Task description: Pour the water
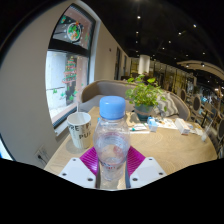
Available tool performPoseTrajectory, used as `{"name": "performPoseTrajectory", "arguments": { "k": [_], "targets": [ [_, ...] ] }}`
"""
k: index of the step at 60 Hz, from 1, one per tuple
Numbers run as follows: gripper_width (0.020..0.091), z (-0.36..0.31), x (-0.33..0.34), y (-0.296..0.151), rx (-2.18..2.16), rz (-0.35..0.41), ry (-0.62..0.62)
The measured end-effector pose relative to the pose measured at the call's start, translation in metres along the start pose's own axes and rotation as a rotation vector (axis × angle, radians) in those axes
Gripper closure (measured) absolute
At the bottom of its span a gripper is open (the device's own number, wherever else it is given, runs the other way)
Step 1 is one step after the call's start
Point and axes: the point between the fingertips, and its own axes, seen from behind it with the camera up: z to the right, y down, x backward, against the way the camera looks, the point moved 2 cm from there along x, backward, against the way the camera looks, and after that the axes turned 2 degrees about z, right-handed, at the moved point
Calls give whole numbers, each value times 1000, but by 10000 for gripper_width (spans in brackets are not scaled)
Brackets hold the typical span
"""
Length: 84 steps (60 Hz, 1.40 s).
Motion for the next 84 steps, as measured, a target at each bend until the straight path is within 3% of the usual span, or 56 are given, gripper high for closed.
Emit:
{"name": "performPoseTrajectory", "arguments": {
  "k": [14, 25, 40, 57, 66, 75, 84],
  "targets": [
    [775, 43, -5, -61, 183, 2, 138],
    [775, 70, -39, -97, 551, -46, 276],
    [775, 48, -89, -134, 1195, -46, 402],
    [777, 16, -124, -124, 1725, -113, 396],
    [778, 4, -130, -128, 1828, -96, 371],
    [777, 5, -126, -133, 1748, -101, 342],
    [779, 3, -114, -141, 1477, -48, 238]
  ]
}}
